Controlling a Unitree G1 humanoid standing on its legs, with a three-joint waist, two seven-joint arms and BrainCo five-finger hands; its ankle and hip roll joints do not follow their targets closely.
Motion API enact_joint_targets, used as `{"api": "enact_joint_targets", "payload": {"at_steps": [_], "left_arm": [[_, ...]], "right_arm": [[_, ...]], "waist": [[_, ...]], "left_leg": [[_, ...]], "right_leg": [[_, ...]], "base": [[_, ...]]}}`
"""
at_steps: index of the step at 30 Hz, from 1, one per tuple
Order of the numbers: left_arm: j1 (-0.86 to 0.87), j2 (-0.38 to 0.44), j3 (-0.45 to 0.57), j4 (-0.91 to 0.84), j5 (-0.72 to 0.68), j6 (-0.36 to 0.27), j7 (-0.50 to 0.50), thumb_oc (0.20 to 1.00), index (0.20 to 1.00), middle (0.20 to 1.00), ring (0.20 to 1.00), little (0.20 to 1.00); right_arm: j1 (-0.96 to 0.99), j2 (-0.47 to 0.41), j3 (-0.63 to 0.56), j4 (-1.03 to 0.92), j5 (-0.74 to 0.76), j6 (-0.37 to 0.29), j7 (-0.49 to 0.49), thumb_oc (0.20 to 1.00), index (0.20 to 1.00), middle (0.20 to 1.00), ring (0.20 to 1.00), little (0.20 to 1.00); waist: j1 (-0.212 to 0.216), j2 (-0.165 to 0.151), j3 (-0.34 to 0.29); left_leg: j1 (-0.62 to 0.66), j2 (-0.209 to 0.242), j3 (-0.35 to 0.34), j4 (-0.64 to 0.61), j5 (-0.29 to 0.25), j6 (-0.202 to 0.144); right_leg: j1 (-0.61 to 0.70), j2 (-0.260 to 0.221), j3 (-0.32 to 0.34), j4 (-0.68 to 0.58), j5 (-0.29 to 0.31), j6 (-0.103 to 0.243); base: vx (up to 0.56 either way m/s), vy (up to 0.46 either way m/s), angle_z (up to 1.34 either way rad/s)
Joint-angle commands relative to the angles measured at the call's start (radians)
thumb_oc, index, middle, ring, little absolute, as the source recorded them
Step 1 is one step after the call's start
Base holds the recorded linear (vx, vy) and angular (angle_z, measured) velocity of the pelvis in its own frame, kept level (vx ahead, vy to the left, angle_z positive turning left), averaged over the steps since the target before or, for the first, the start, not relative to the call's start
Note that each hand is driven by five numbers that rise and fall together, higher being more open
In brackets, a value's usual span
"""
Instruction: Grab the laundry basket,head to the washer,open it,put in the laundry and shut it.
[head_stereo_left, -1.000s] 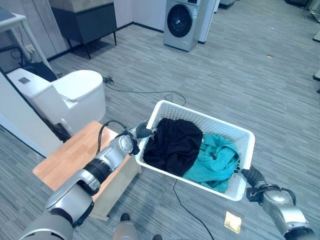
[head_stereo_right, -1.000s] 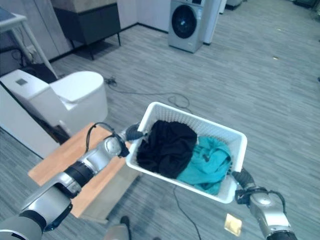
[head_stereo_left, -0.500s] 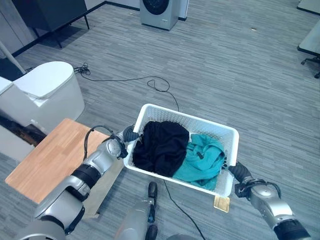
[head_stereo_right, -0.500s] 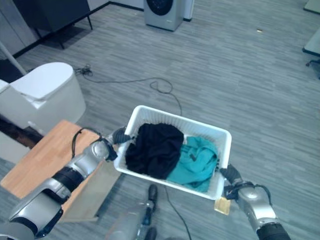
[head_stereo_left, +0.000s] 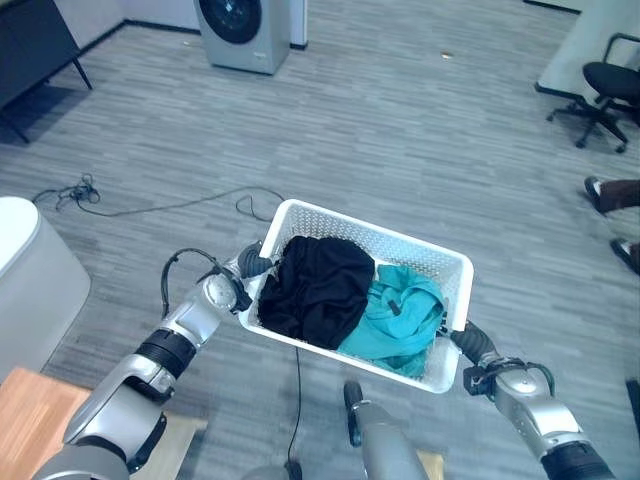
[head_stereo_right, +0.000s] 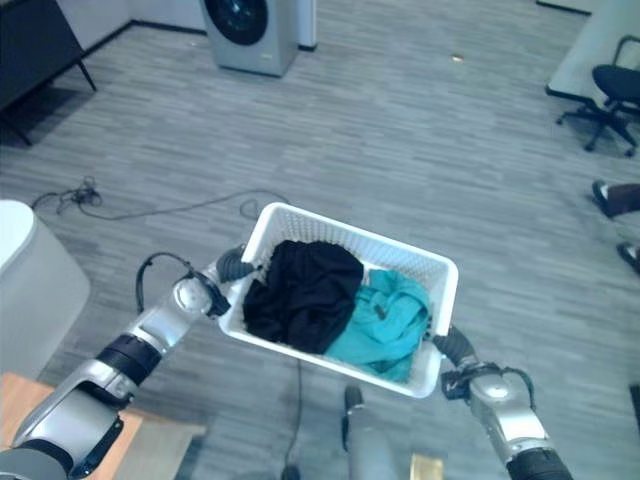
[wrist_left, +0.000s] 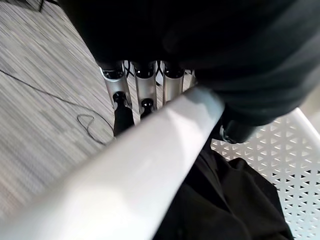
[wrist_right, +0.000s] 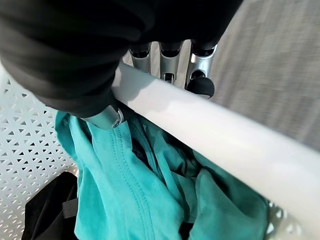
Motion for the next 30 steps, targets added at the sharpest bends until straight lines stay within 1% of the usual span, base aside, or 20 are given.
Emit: {"api": "enact_joint_targets", "payload": {"at_steps": [1, 3, 4, 5, 6, 8, 9, 10, 11, 12, 13, 14, 15, 16, 18, 21, 22, 27, 28, 30], "left_arm": [[-0.082, -0.002, 0.019, -0.011, -0.025, -0.066, 0.059, 0.2, 0.2, 0.2, 0.2, 0.2], [-0.084, 0.0, 0.014, -0.012, -0.028, -0.072, 0.058, 0.2, 0.2, 0.2, 0.2, 0.2], [-0.071, 0.002, 0.019, -0.015, -0.029, -0.077, 0.056, 0.2, 0.2, 0.2, 0.2, 0.2], [-0.061, -0.002, 0.016, -0.008, -0.039, -0.08, 0.051, 0.2, 0.2, 0.2, 0.2, 0.2], [-0.062, -0.001, 0.011, -0.012, -0.049, -0.081, 0.053, 0.2, 0.2, 0.2, 0.2, 0.2], [-0.073, 0.013, 0.002, -0.01, -0.074, -0.072, 0.046, 0.2, 0.2, 0.2, 0.2, 0.2], [-0.093, 0.017, -0.001, -0.002, -0.081, -0.07, 0.053, 0.2, 0.2, 0.2, 0.2, 0.2], [-0.096, 0.017, -0.003, 0.0, -0.082, -0.07, 0.054, 0.2, 0.2, 0.2, 0.2, 0.2], [-0.107, 0.018, -0.003, 0.003, -0.095, -0.071, 0.054, 0.2, 0.2, 0.2, 0.2, 0.2], [-0.141, 0.015, -0.004, 0.009, -0.113, -0.074, 0.059, 0.2, 0.2, 0.2, 0.2, 0.2], [-0.166, 0.003, -0.011, 0.015, -0.128, -0.071, 0.062, 0.2, 0.2, 0.2, 0.2, 0.2], [-0.168, 0.001, -0.013, 0.016, -0.128, -0.071, 0.062, 0.2, 0.2, 0.2, 0.2, 0.2], [-0.168, -0.002, -0.011, 0.017, -0.126, -0.075, 0.062, 0.2, 0.2, 0.2, 0.2, 0.2], [-0.168, 0.001, -0.008, 0.009, -0.126, -0.078, 0.058, 0.2, 0.2, 0.2, 0.2, 0.2], [-0.173, -0.005, -0.017, 0.006, -0.117, -0.086, 0.056, 0.2, 0.2, 0.2, 0.2, 0.2], [-0.171, 0.002, -0.025, 0.013, -0.108, -0.091, 0.054, 0.2, 0.2, 0.2, 0.2, 0.2], [-0.165, 0.013, -0.025, 0.004, -0.109, -0.084, 0.045, 0.2, 0.2, 0.2, 0.2, 0.2], [-0.109, 0.023, 0.008, -0.033, -0.082, -0.086, 0.028, 0.2, 0.2, 0.2, 0.2, 0.2], [-0.092, 0.026, 0.008, -0.043, -0.081, -0.091, 0.023, 0.2, 0.2, 0.2, 0.2, 0.2], [-0.054, 0.038, 0.007, -0.053, -0.077, -0.096, 0.011, 0.2, 0.2, 0.2, 0.2, 0.2]], "right_arm": [[-0.147, -0.016, -0.031, -0.089, 0.054, -0.09, 0.066, 0.2, 0.2, 0.2, 0.2, 0.2], [-0.141, -0.021, -0.035, -0.091, 0.06, -0.08, 0.069, 0.2, 0.2, 0.2, 0.2, 0.2], [-0.145, -0.023, -0.029, -0.082, 0.07, -0.078, 0.076, 0.2, 0.2, 0.2, 0.2, 0.2], [-0.15, -0.031, -0.025, -0.079, 0.08, -0.075, 0.08, 0.2, 0.2, 0.2, 0.2, 0.2], [-0.15, -0.042, -0.028, -0.077, 0.093, -0.078, 0.071, 0.2, 0.2, 0.2, 0.2, 0.2], [-0.154, -0.061, -0.037, -0.07, 0.129, -0.092, 0.046, 0.2, 0.2, 0.2, 0.2, 0.2], [-0.158, -0.069, -0.03, -0.062, 0.141, -0.099, 0.031, 0.2, 0.2, 0.2, 0.2, 0.2], [-0.16, -0.069, -0.028, -0.059, 0.143, -0.101, 0.029, 0.2, 0.2, 0.2, 0.2, 0.2], [-0.164, -0.076, -0.031, -0.055, 0.144, -0.102, 0.019, 0.2, 0.2, 0.2, 0.2, 0.2], [-0.17, -0.085, -0.031, -0.054, 0.145, -0.106, 0.002, 0.2, 0.2, 0.2, 0.2, 0.2], [-0.158, -0.095, -0.038, -0.063, 0.138, -0.102, -0.007, 0.2, 0.2, 0.2, 0.2, 0.2], [-0.155, -0.096, -0.041, -0.065, 0.137, -0.101, -0.007, 0.2, 0.2, 0.2, 0.2, 0.2], [-0.146, -0.095, -0.047, -0.072, 0.135, -0.102, -0.005, 0.2, 0.2, 0.2, 0.2, 0.2], [-0.133, -0.095, -0.057, -0.087, 0.129, -0.103, -0.002, 0.2, 0.2, 0.2, 0.2, 0.2], [-0.118, -0.093, -0.064, -0.099, 0.124, -0.107, 0.002, 0.2, 0.2, 0.2, 0.2, 0.2], [-0.118, -0.085, -0.06, -0.095, 0.122, -0.122, 0.003, 0.2, 0.2, 0.2, 0.2, 0.2], [-0.124, -0.076, -0.055, -0.09, 0.123, -0.122, 0.004, 0.2, 0.2, 0.2, 0.2, 0.2], [-0.137, -0.045, -0.035, -0.082, 0.107, -0.114, 0.019, 0.2, 0.2, 0.2, 0.2, 0.2], [-0.135, -0.032, -0.03, -0.085, 0.101, -0.115, 0.027, 0.2, 0.2, 0.2, 0.2, 0.2], [-0.129, 0.006, -0.026, -0.066, 0.088, -0.118, 0.041, 0.2, 0.2, 0.2, 0.2, 0.2]], "waist": [[0.02, 0.017, -0.078], [0.015, 0.005, -0.105], [0.013, 0.01, -0.117], [0.005, 0.021, -0.124], [0.0, 0.017, -0.12], [-0.007, -0.011, -0.115], [-0.006, -0.011, -0.116], [-0.004, -0.004, -0.111], [0.0, 0.003, -0.101], [0.012, -0.011, -0.092], [0.033, -0.025, -0.08], [0.032, -0.027, -0.081], [0.041, -0.029, -0.075], [0.052, -0.039, -0.068], [0.071, -0.049, -0.063], [0.106, -0.034, -0.068], [0.12, -0.027, -0.071], [0.146, -0.025, -0.107], [0.161, -0.041, -0.126], [0.17, -0.082, -0.137]], "left_leg": [[-0.081, -0.027, -0.001, 0.088, -0.008, 0.023], [-0.039, -0.014, -0.016, 0.107, -0.017, 0.003], [-0.021, 0.015, -0.005, 0.129, 0.013, -0.018], [-0.036, 0.059, 0.007, 0.213, 0.082, -0.037], [-0.081, 0.099, 0.029, 0.347, 0.157, -0.042], [-0.201, 0.19, 0.096, 0.614, 0.281, -0.027], [-0.228, 0.237, 0.116, 0.704, 0.305, -0.029], [-0.233, 0.249, 0.11, 0.721, 0.3, -0.036], [-0.275, 0.284, 0.112, 0.809, 0.296, -0.04], [-0.337, 0.336, 0.15, 0.851, 0.318, -0.047], [-0.435, 0.307, 0.169, 0.817, 0.274, -0.056], [-0.435, 0.303, 0.168, 0.815, 0.272, -0.054], [-0.472, 0.281, 0.178, 0.754, 0.261, -0.065], [-0.504, 0.263, 0.204, 0.675, 0.278, -0.057], [-0.508, 0.206, 0.215, 0.386, 0.298, -0.063], [-0.509, 0.135, 0.147, 0.003, 0.36, -0.084], [-0.535, 0.125, 0.118, -0.121, 0.378, -0.095], [-0.536, 0.133, 0.182, -0.095, 0.397, -0.082], [-0.542, 0.116, 0.171, -0.046, 0.401, -0.073], [-0.534, 0.053, 0.164, 0.077, 0.36, -0.035]], "right_leg": [[0.14, -0.025, -0.112, -0.021, 0.126, 0.088], [0.184, -0.023, -0.114, 0.007, 0.162, 0.084], [0.205, -0.011, -0.135, 0.027, 0.177, 0.08], [0.226, 0.013, -0.146, 0.06, 0.167, 0.064], [0.242, 0.026, -0.148, 0.086, 0.156, 0.043], [0.303, 0.053, -0.168, 0.09, 0.124, -0.016], [0.341, 0.088, -0.175, 0.09, 0.084, -0.043], [0.344, 0.1, -0.178, 0.092, 0.079, -0.049], [0.363, 0.122, -0.189, 0.096, 0.061, -0.068], [0.411, 0.14, -0.211, 0.09, 0.017, -0.099], [0.458, 0.141, -0.225, 0.09, -0.008, -0.101], [0.458, 0.137, -0.227, 0.091, -0.01, -0.099], [0.479, 0.138, -0.23, 0.09, -0.02, -0.097], [0.483, 0.128, -0.241, 0.09, -0.013, -0.098], [0.511, 0.114, -0.253, 0.09, -0.035, -0.082], [0.563, 0.127, -0.269, 0.091, -0.082, -0.063], [0.592, 0.137, -0.267, 0.105, -0.126, -0.063], [0.674, 0.137, -0.225, 0.138, -0.202, -0.055], [0.682, 0.12, -0.208, 0.172, -0.195, -0.044], [0.655, 0.06, -0.183, 0.367, 0.012, 0.032]], "base": [[0.59, -0.238, 0.92], [0.62, -0.299, 0.75], [0.68, -0.386, 0.75], [0.57, -0.417, 0.81], [0.47, -0.472, 0.6], [0.41, -0.532, 0.51], [0.32, -0.38, 0.44], [0.32, -0.33, 0.15], [0.35, -0.393, 0.03], [0.55, -0.474, 0.17], [0.46, -0.336, 0.24], [0.33, -0.112, 0.39], [0.15, -0.035, 0.03], [0.26, -0.025, -0.15], [0.32, 0.04, -0.37], [0.48, 0.057, -0.25], [0.6, 0.038, -0.44], [0.6, 0.129, -0.38], [0.88, 0.3, -0.56], [0.83, 0.323, -0.71]]}}
